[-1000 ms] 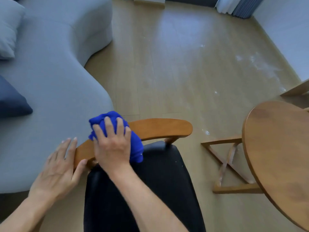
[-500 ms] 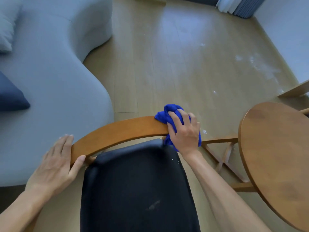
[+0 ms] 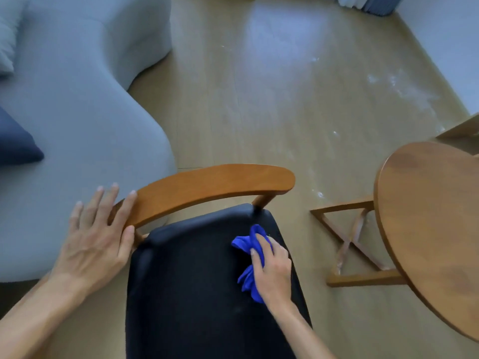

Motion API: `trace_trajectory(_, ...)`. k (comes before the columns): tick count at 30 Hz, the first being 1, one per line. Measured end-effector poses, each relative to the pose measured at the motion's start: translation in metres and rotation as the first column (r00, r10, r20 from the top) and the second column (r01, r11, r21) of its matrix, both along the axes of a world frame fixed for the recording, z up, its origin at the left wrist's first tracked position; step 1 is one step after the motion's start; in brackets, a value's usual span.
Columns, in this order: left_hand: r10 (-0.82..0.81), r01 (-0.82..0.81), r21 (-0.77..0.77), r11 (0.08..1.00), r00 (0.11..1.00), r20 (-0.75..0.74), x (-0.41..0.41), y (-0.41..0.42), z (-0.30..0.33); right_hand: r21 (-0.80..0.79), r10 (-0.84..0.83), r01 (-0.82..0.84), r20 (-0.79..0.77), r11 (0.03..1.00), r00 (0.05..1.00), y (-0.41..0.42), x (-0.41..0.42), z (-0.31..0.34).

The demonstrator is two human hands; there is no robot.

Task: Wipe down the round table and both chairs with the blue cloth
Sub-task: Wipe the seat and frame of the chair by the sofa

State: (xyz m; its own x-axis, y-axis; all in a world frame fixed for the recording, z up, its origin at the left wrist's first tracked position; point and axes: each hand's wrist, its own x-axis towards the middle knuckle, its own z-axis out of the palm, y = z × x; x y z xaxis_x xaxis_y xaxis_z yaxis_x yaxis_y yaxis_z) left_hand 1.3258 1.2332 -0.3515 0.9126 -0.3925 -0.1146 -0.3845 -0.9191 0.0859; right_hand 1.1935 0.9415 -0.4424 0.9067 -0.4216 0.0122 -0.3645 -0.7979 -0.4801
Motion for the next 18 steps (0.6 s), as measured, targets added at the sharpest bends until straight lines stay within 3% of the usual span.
trace_trajectory(5, -0.164, 0.172, -0.044, 0.984, 0.975, 0.149, 0.022, -0.106, -0.005, -0.133, 0.296, -0.296, -0.023, 0.946, 0.955, 0.048, 0.016, -0.03)
trace_trajectory(9, -0.219, 0.217, 0.031, 0.976, 0.956, 0.195, 0.034, -0.168, -0.028, -0.254, 0.549, -0.553, -0.093, 0.794, 0.831, 0.049, 0.023, -0.064)
trace_trajectory(13, -0.207, 0.186, 0.099, 0.978, 0.932, 0.297, 0.036, -0.172, -0.047, -0.312, 0.507, -0.49, -0.03, 0.814, 0.861, -0.025, 0.033, -0.07)
trace_trajectory(18, -0.189, 0.169, 0.085, 0.982, 0.916, 0.354, 0.035, -0.172, -0.046, -0.174, 0.224, -0.223, -0.015, 0.959, 0.974, -0.055, 0.023, -0.058)
